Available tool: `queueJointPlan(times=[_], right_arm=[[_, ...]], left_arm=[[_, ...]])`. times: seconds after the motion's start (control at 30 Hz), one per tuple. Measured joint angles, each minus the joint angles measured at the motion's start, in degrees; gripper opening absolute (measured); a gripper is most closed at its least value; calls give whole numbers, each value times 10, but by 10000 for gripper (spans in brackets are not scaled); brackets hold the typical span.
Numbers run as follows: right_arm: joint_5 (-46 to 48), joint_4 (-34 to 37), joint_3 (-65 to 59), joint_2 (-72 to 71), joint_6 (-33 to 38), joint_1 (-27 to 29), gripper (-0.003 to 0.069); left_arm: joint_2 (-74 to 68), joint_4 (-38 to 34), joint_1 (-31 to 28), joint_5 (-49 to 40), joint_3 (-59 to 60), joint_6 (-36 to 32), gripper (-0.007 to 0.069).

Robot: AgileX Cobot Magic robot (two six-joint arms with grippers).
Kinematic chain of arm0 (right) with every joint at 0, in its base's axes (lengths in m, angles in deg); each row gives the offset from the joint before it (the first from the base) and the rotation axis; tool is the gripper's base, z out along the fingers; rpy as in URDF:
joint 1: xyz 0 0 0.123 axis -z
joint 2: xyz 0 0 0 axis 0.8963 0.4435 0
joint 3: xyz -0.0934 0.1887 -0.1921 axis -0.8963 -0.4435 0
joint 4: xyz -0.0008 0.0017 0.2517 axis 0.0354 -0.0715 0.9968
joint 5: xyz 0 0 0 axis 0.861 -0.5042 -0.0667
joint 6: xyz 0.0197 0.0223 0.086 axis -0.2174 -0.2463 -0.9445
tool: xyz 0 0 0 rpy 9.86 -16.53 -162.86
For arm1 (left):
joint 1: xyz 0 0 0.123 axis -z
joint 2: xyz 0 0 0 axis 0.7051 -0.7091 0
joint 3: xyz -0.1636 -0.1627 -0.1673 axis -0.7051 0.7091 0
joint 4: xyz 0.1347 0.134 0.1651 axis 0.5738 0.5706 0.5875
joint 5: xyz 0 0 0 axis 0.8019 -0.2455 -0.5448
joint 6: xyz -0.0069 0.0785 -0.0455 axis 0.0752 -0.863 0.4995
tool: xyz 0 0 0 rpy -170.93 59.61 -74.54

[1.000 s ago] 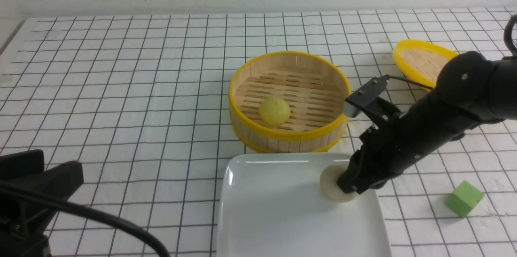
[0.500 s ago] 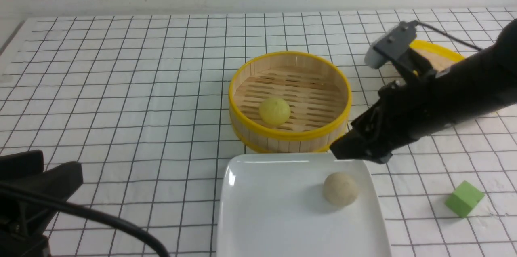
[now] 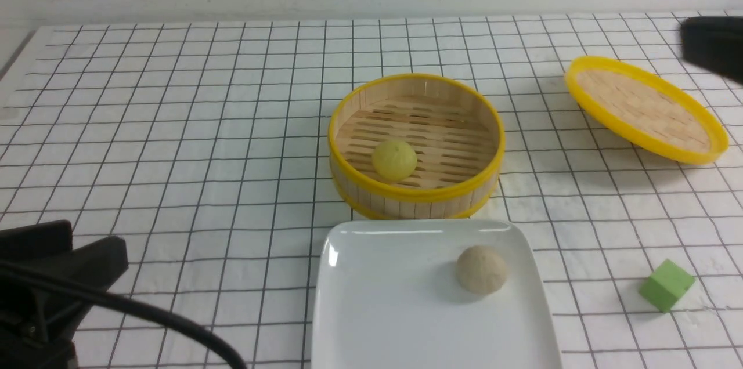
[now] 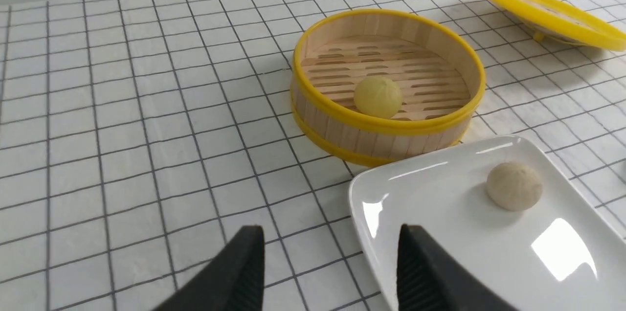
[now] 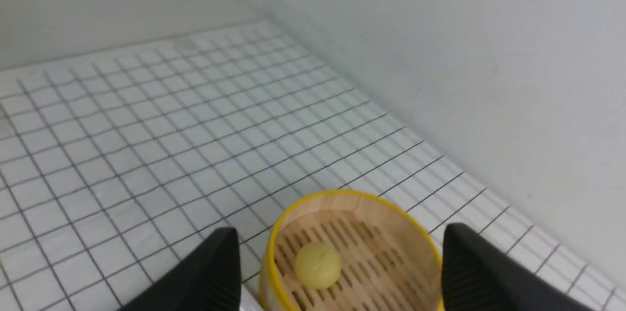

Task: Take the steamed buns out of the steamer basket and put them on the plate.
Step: Use the left arm to grab the steamed stuffed bun that is closest to it

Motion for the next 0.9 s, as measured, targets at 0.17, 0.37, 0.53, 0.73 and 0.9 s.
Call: queueJointPlan(times=[0.17, 0.37, 0.53, 0.73, 0.9], right_arm=[[65, -133, 1, -59, -168, 0, 507], [119, -206, -5, -74, -237, 0, 501], [124, -200, -5, -101, -242, 0, 501], [138, -199, -5, -126, -245, 0, 501], [167, -199, -5, -135, -246, 0, 501]], left_arm=[[-67, -91, 0, -4, 0, -74, 389], [-153, -295, 0, 3, 0, -301, 389], [-235, -388, 0, -10, -25, -414, 389], [-327, -384, 0, -45, -80, -423, 389], [-418, -318, 0, -77, -169, -395, 389]])
